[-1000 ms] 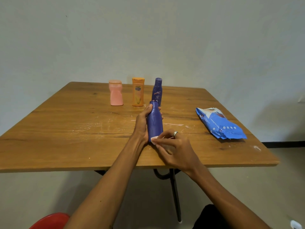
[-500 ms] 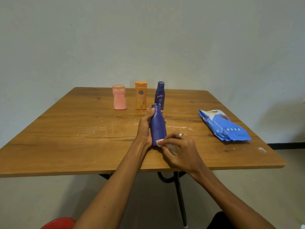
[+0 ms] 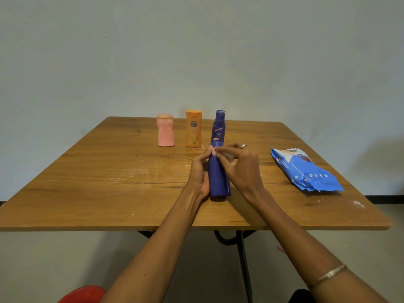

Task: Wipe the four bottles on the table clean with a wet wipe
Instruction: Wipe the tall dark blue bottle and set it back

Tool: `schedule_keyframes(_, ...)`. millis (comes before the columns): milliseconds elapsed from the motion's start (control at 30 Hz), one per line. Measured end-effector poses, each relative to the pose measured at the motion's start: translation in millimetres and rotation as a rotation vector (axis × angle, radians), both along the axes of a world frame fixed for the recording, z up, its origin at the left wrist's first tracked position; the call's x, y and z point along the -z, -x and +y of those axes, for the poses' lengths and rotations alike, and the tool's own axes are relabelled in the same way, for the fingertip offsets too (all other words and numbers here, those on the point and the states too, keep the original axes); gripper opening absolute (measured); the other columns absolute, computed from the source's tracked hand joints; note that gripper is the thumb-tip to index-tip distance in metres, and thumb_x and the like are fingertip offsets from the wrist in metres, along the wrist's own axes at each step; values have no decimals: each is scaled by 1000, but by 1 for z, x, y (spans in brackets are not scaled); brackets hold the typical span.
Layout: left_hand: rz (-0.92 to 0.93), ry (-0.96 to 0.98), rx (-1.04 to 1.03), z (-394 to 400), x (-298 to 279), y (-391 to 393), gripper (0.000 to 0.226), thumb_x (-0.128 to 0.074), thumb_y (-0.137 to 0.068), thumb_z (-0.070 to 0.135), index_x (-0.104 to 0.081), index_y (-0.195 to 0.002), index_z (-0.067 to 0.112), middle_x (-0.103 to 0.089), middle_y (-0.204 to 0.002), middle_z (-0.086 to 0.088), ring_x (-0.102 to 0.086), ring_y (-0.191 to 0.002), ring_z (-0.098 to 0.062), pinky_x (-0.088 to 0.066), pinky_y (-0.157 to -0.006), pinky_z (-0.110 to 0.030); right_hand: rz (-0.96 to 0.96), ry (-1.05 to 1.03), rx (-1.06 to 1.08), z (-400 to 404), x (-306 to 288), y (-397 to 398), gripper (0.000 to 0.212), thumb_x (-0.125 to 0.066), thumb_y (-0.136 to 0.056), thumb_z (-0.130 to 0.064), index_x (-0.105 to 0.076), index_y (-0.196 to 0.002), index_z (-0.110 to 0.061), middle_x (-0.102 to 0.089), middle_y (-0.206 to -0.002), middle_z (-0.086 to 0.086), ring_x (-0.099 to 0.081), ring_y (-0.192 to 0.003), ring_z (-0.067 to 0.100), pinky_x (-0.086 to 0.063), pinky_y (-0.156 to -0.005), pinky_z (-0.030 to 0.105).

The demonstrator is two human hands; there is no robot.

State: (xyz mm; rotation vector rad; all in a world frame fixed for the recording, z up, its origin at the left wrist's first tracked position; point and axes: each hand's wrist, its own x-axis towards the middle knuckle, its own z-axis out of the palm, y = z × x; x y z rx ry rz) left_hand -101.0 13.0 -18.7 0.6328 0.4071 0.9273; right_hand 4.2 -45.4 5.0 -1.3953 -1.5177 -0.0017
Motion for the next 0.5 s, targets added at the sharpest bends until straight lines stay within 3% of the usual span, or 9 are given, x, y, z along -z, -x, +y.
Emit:
schedule_keyframes(133,-5,19,-8,-2,-2,1,28,-55,-99,30,-65,-110,7,-71,-90,-8,-66,-74,-20,-55,-71,-33,7,44,-32,6,-7,-1,25,-69,-91,-21,-73,-115,-14,-63,-115,4,-60,-93,0,-44,-77,0)
schedule_keyframes(200,-19,35,-7,-1,-1,1,31,-53,-99,31,-63,-114,5,-71,-91,-9,-68,-75,-20,-58,-69,-31,-75,69,-49,-3,-1,-1,27,-68,-92,-20,-71,-119,-16,-62,-120,4,-58,-104,5,-44,-81,2)
schedule_keyframes(333,-27,59,48,3,1,-1,39,-55,-98,36,-63,-115,2,-67,-90,-11,-62,-78,-21,-54,-75,-33,-228,137,-91,-38,16,-3,28,-67,-91,-24,-70,-119,-24,-59,-123,-5,-53,-111,3,-48,-89,18)
schedule_keyframes(500,-2,52,15,7,2,-4,40,-61,-93,38,-66,-113,3,-69,-91,-12,-63,-78,-23,-52,-75,-37,-433,196,-138,-59,26,-1,27,-72,-89,-27,-71,-116,-29,-59,-120,-7,-44,-108,-3,-39,-84,12)
